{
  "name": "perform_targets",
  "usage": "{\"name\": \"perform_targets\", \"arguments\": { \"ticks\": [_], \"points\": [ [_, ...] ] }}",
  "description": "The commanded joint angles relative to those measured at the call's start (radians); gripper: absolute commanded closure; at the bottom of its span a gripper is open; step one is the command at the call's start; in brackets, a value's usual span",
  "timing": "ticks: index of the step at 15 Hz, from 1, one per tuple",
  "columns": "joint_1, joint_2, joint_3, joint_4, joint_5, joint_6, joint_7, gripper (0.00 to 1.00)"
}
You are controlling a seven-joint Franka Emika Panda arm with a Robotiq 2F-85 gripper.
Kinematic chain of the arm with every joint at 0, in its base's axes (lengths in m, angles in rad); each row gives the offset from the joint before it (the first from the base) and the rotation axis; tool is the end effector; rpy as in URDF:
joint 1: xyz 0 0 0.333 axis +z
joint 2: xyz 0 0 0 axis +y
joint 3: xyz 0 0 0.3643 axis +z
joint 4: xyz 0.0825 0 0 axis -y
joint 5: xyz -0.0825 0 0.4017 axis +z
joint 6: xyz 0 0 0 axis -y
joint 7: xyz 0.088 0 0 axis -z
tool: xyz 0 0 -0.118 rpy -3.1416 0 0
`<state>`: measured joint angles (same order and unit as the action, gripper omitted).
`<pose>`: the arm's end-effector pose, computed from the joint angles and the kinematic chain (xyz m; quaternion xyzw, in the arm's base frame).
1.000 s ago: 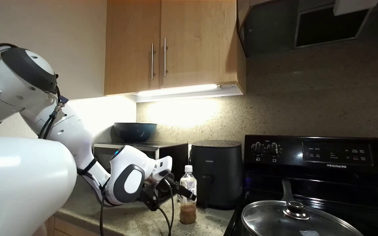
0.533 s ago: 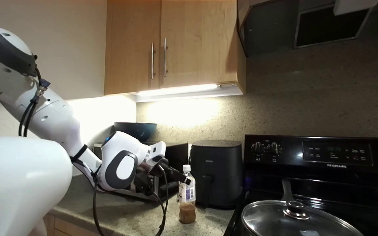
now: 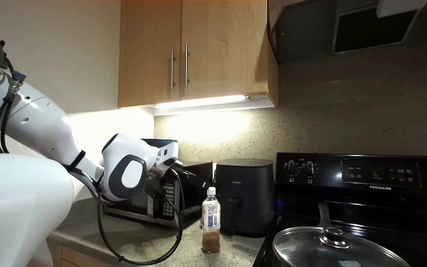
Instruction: Pick up the bottle and put it on the counter
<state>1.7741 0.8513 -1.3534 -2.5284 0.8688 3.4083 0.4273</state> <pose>0.4811 0.1529 0.3522 0.8104 -0.2309 0.5306 0.0916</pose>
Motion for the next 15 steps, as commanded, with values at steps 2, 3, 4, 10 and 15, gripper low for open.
{"name": "perform_targets", "arguments": {
  "ticks": [2, 3, 4, 10, 15],
  "points": [
    [0.010, 0.000, -0.007, -0.003, 0.000, 0.000, 0.000, 0.00],
    [0.011, 0.004, -0.018, -0.009, 0.003, 0.001, -0.003, 0.00],
    [0.017, 0.006, -0.041, -0.026, 0.013, 0.004, -0.003, 0.00],
    [0.052, 0.023, -0.189, -0.133, 0.160, 0.039, 0.033, 0.00],
    [0.032, 0.051, -0.242, -0.163, 0.286, 0.067, 0.037, 0.00]
  ]
}}
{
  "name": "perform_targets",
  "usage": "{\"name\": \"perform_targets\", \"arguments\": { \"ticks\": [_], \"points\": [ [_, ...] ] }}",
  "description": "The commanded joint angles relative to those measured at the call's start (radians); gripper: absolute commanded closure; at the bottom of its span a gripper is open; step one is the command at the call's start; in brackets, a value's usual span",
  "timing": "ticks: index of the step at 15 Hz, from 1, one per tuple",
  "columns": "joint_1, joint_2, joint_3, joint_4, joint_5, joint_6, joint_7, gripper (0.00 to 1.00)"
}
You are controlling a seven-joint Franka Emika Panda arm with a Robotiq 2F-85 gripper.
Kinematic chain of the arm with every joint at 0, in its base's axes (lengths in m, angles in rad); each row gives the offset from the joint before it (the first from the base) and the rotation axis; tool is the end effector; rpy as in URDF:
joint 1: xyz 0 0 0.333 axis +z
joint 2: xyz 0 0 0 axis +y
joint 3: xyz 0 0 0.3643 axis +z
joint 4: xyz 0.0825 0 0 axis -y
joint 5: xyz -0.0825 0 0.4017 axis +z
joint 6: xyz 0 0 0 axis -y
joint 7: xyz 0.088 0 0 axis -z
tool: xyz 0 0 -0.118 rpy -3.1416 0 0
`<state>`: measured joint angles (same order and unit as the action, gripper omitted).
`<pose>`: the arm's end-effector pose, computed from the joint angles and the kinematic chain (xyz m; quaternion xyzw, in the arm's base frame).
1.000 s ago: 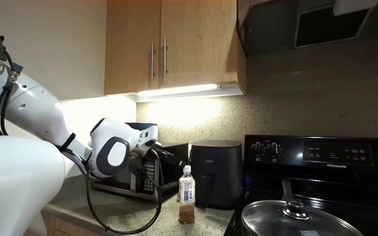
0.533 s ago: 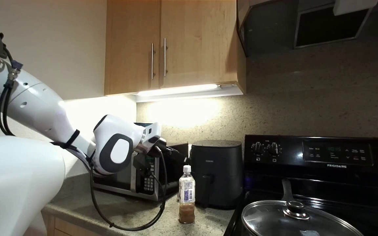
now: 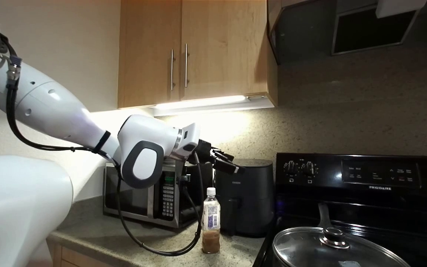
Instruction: Pick up the bottle and put it on the counter
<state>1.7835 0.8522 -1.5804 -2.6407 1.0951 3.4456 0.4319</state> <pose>0.4412 0.0227 0.4174 0.6923 -0.4151 0.5818 0.0994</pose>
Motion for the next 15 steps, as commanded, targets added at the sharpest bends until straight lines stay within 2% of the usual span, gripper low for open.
{"name": "perform_targets", "arguments": {
  "ticks": [1, 2, 5, 6, 7, 9, 10, 15],
  "points": [
    [0.026, 0.051, 0.000, -0.029, 0.040, 0.008, 0.024, 0.00],
    [-0.004, -0.001, -0.006, 0.002, 0.050, 0.009, -0.024, 0.00],
    [0.000, 0.002, 0.005, 0.006, 0.050, 0.009, -0.025, 0.00],
    [0.040, -0.091, -0.030, 0.016, 0.030, 0.008, -0.044, 0.00],
    [0.052, -0.157, -0.056, 0.027, 0.028, 0.024, -0.048, 0.00],
    [0.090, -0.220, -0.139, 0.034, 0.038, 0.029, -0.046, 0.00],
    [0.121, -0.239, -0.196, 0.024, -0.004, 0.026, 0.001, 0.00],
    [0.253, -0.329, -0.445, 0.049, 0.029, -0.004, 0.034, 0.00]
  ]
}}
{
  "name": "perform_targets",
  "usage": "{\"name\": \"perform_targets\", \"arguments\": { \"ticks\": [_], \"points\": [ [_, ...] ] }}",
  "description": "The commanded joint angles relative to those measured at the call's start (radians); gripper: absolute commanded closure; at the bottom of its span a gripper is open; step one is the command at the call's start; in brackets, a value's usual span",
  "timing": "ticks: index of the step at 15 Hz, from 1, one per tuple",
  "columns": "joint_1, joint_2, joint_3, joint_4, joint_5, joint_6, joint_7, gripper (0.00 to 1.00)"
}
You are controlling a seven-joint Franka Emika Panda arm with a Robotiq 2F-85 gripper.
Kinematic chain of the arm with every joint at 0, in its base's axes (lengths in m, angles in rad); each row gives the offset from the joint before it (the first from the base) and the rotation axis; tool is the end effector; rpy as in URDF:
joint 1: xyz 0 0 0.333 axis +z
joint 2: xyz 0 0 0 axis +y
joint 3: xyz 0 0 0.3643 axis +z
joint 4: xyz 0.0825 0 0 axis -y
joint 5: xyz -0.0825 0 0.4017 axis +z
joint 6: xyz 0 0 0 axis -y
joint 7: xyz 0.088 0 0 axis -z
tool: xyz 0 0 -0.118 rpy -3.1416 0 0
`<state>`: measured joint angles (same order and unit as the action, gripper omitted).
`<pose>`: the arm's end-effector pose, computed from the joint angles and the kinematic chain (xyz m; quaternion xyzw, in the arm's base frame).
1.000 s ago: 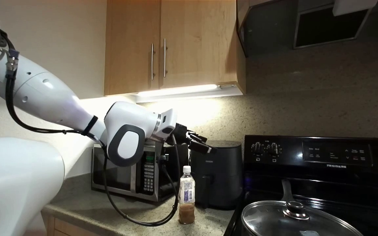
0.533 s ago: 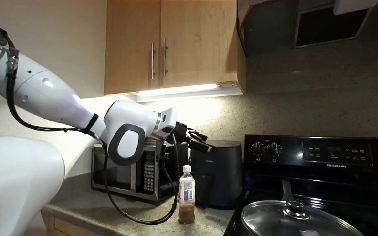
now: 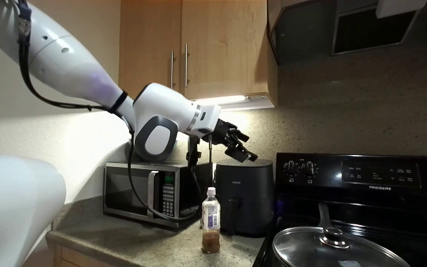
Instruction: Pick up the bottle and put it on the counter
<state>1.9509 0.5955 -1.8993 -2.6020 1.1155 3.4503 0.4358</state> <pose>0.4348 -0.0367 0.4842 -0.6335 0.5306 -0.5624 0.0299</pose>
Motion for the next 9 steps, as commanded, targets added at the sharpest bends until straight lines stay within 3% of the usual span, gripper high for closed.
{"name": "perform_targets", "arguments": {
  "ticks": [1, 2, 3, 9],
  "points": [
    [0.055, -0.048, -0.118, 0.015, 0.042, -0.005, 0.054, 0.00],
    [0.024, -0.034, -0.104, 0.016, 0.060, 0.006, 0.063, 0.00],
    [0.040, -0.048, -0.107, 0.012, 0.020, 0.001, 0.026, 0.00],
    [0.025, -0.048, -0.109, 0.017, 0.032, 0.001, 0.051, 0.00]
  ]
}}
